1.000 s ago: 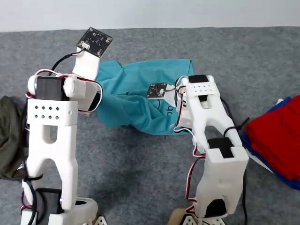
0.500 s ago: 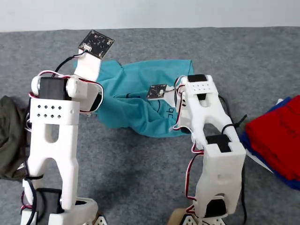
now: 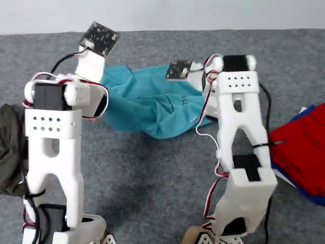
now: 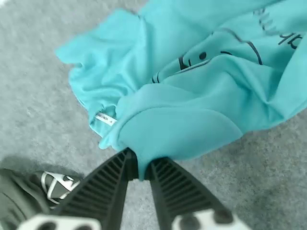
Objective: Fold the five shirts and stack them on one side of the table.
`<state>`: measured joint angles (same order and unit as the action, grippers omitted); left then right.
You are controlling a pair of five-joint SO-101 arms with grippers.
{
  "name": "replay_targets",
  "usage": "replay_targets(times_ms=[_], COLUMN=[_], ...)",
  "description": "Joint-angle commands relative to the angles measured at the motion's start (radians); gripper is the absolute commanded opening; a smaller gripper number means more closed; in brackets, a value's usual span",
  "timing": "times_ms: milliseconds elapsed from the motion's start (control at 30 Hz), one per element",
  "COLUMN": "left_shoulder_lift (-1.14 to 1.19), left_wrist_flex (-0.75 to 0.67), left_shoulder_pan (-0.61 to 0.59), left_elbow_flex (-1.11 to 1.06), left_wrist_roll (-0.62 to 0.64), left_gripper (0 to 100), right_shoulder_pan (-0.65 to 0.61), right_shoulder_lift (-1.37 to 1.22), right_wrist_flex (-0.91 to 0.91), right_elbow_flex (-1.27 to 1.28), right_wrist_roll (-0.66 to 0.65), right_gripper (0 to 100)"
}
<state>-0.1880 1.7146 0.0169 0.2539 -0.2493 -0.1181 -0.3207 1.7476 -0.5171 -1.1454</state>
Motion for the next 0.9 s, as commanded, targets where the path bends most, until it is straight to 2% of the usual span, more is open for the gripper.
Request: replay_targets(times_ms=[0, 233, 367, 533, 867], left_shoulder_lift=[-0.049, -0.049, -0.049, -0.107, -0.18], left_wrist_flex=[0.031, 0.037, 0.037, 0.037, 0.032], left_shoulder_pan=[0.002, 0.0, 0.002, -0.005, -0.003], left_elbow_flex=[0.116, 0.231, 0.232, 0.203, 0.085], left_wrist_roll=[-0.005, 0.0, 0.0, 0.0, -0.005], left_gripper=[0, 0, 0, 0, 0], right_shoulder_pan=[0.022, 0.077, 0.071, 0.084, 0.087], right_shoulder_lift=[0.148, 0.263, 0.248, 0.265, 0.329], right_wrist_flex=[0.033, 0.036, 0.035, 0.036, 0.042], right_elbow_flex=[-0.071, -0.008, 0.143, 0.247, 0.256], right_wrist_roll=[0.038, 0.078, 0.078, 0.08, 0.075], right_gripper=[1.5, 4.1, 4.5, 10.2, 1.0])
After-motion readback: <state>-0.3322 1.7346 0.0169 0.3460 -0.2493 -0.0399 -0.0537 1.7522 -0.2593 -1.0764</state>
